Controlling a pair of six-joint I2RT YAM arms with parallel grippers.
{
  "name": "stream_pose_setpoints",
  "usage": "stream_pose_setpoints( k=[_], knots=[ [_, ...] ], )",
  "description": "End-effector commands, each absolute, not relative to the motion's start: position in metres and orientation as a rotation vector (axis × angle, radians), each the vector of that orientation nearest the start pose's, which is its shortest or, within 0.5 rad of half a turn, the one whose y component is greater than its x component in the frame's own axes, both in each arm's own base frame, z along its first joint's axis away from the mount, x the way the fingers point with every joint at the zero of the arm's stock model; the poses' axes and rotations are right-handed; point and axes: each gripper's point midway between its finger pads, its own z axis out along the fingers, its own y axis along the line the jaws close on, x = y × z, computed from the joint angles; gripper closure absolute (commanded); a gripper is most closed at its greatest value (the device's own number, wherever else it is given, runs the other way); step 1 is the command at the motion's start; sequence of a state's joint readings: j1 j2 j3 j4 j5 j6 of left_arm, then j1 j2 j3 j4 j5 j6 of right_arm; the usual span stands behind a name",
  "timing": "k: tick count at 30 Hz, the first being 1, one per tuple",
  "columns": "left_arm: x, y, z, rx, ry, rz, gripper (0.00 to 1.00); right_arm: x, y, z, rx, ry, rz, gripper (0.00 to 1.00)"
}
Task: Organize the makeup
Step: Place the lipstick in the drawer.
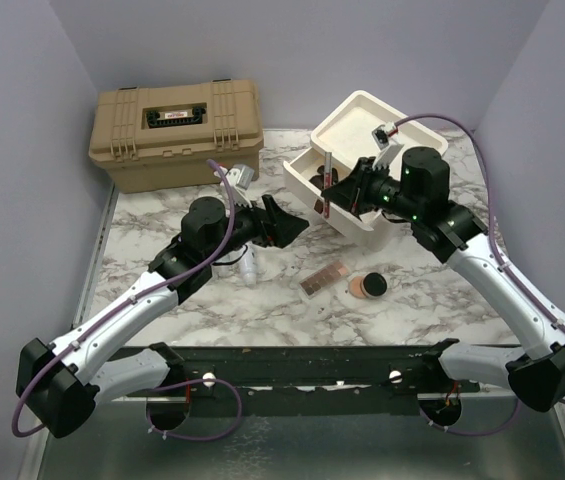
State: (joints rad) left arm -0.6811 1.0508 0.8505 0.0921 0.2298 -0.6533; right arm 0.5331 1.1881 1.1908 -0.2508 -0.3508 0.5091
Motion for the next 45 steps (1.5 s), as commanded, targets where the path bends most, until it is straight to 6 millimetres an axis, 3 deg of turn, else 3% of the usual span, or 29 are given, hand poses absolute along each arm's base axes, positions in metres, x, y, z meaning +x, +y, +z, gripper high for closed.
stream_pose_setpoints(
  k=[1,9,20,26,33,45],
  knots=[
    [0.254,-0.276,0.278,0.185,1.857,-1.085,0.14,0.319,0.219,0.316,-0.292,1.969,0.617,0.96],
    [0.255,-0.281,0.27,0.189,1.892,-1.094,0.14,0.343,0.182,0.294,-0.399,2.053,0.243,0.95],
    [0.258,-0.283,0.264,0.172,1.916,-1.094,0.14,0.357,0.171,0.267,-0.555,2.133,0.053,0.94],
    [0.259,-0.283,0.263,0.165,1.921,-1.092,0.14,0.355,0.177,0.257,-0.622,2.157,0.074,0.89],
    [0.261,-0.286,0.259,0.158,1.94,-1.096,0.14,0.355,0.197,0.261,-0.645,2.147,0.196,0.85],
    [0.264,-0.289,0.253,0.134,1.964,-1.104,0.14,0.36,0.201,0.246,-0.65,2.195,0.188,0.82]
  ],
)
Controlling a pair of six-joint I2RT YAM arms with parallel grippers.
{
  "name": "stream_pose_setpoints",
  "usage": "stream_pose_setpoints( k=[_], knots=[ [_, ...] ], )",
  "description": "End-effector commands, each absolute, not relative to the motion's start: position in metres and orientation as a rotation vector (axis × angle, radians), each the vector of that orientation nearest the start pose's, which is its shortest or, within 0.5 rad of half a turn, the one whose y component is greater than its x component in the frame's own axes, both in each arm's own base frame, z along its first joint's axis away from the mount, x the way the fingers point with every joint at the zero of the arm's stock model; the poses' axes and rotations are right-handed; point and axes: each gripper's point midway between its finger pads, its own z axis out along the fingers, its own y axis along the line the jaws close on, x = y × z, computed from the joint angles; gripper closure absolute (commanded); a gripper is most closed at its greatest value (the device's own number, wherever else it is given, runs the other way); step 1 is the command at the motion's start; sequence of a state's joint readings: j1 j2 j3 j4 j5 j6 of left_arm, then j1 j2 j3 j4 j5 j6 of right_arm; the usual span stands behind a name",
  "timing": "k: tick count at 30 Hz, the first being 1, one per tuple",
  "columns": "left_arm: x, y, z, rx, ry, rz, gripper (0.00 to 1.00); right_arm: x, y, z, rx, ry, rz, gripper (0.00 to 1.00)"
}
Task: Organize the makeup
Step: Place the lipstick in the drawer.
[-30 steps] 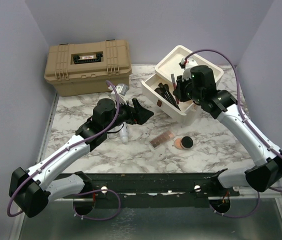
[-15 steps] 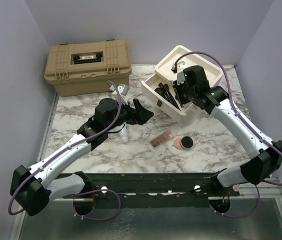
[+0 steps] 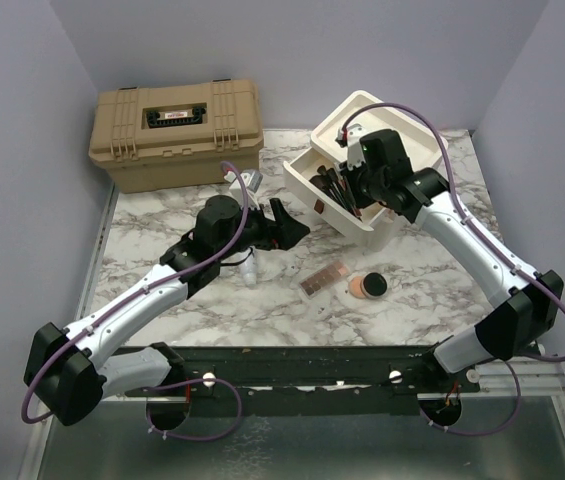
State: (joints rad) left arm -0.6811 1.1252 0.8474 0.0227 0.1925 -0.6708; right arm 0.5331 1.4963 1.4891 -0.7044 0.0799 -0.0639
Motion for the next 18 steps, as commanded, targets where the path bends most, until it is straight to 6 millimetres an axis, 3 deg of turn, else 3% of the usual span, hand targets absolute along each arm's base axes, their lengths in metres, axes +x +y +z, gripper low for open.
stream_pose_setpoints(
  k=[1,12,16,18],
  knots=[
    [0.264,-0.29,0.253,0.131,1.963,-1.109,0.14,0.361,0.201,0.246,-0.648,2.197,0.189,0.8],
    [0.275,-0.311,0.244,0.137,1.97,-1.178,0.17,0.355,0.208,0.284,-0.603,2.108,0.281,0.63],
    [0.282,-0.316,0.242,0.127,1.964,-1.184,0.17,0.355,0.2,0.312,-0.528,2.029,0.267,0.61],
    [0.287,-0.319,0.24,0.124,1.963,-1.182,0.18,0.358,0.19,0.33,-0.466,1.954,0.231,0.49]
  ],
)
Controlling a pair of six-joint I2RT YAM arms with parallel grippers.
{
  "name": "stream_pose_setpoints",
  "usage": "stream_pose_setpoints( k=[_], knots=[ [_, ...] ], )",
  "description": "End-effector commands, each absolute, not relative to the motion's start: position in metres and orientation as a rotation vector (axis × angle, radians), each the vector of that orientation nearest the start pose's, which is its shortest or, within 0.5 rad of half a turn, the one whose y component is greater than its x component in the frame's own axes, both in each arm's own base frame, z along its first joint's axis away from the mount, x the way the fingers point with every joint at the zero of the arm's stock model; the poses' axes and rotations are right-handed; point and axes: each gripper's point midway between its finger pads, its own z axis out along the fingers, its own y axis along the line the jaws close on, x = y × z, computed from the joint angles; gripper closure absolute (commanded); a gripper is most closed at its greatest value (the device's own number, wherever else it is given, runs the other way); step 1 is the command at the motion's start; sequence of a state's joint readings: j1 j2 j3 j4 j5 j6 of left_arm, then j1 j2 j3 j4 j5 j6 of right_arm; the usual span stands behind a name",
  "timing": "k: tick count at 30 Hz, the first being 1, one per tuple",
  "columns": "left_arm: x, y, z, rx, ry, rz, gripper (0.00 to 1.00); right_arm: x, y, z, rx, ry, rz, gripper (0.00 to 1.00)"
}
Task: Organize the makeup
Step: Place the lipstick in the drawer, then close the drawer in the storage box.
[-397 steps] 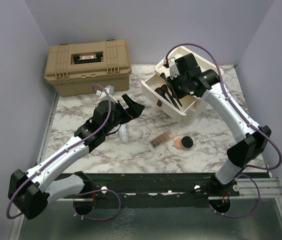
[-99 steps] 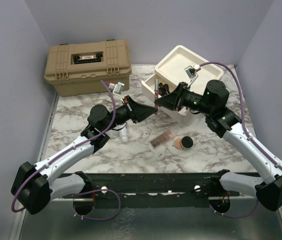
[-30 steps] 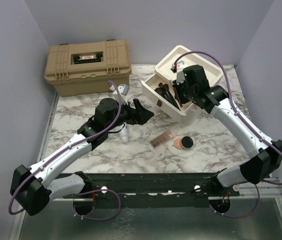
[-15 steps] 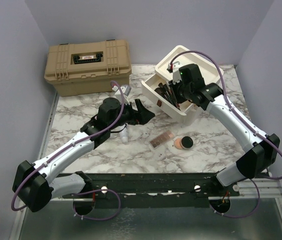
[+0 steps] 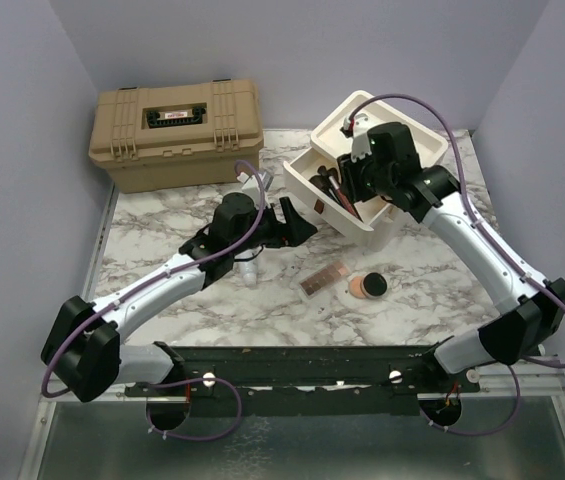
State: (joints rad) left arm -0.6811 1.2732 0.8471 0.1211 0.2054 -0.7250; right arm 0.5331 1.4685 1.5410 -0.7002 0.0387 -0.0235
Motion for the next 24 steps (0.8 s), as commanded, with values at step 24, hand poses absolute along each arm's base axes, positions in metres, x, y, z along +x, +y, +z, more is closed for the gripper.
stream_pose_setpoints(
  k=[24],
  knots=[
    [0.327,-0.348,0.234,0.195,1.936,-1.128,0.42,0.398,0.193,0.332,-0.179,1.983,0.58,0.15]
  ],
)
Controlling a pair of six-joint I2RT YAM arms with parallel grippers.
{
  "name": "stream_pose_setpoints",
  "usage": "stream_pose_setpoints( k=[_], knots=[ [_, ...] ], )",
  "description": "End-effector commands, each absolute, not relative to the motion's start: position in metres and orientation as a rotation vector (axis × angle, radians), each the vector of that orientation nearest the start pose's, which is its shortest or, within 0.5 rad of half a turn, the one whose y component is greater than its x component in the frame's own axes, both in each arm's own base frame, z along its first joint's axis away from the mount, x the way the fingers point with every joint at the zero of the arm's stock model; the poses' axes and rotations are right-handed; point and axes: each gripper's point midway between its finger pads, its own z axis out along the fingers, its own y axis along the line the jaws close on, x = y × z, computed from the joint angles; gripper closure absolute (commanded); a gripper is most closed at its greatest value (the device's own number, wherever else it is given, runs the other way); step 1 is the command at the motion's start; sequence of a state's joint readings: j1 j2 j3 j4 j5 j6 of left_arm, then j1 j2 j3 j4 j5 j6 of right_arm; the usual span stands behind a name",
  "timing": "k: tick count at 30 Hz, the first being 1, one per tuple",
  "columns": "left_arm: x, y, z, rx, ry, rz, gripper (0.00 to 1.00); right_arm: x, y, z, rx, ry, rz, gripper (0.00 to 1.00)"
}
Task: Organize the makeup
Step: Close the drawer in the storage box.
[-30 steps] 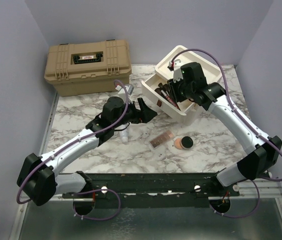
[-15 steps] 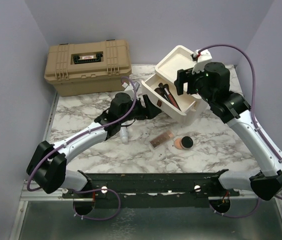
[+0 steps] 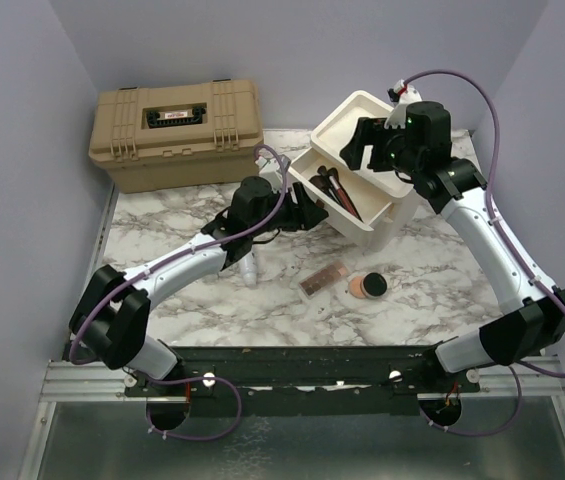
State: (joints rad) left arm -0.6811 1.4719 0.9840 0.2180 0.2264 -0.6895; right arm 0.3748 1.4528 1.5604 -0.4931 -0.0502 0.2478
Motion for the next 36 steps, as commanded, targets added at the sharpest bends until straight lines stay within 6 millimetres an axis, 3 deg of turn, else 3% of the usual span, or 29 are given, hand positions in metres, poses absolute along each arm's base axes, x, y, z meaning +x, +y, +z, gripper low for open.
stream_pose_setpoints(
  k=[1,5,10,16,24,27,36],
  knots=[
    [0.327,-0.349,0.234,0.199,1.937,-1.128,0.42,0.399,0.194,0.33,-0.183,1.989,0.583,0.15],
    [0.329,-0.349,0.226,0.194,1.967,-1.111,0.45,0.402,0.195,0.324,-0.216,1.991,0.569,0.14],
    [0.335,-0.351,0.217,0.214,1.983,-1.083,0.51,0.406,0.182,0.316,-0.189,2.02,0.483,0.13],
    [0.337,-0.359,0.218,0.243,1.98,-1.105,0.57,0.416,0.176,0.298,-0.174,2.096,0.48,0.06],
    [0.338,-0.364,0.22,0.247,1.98,-1.126,0.62,0.409,0.195,0.277,-0.239,2.148,0.604,0.07],
    [0.34,-0.366,0.218,0.248,1.987,-1.127,0.67,0.41,0.195,0.272,-0.217,2.146,0.607,0.08],
    [0.345,-0.371,0.223,0.253,1.97,-1.134,0.67,0.409,0.2,0.26,-0.253,2.181,0.635,0.09]
  ],
)
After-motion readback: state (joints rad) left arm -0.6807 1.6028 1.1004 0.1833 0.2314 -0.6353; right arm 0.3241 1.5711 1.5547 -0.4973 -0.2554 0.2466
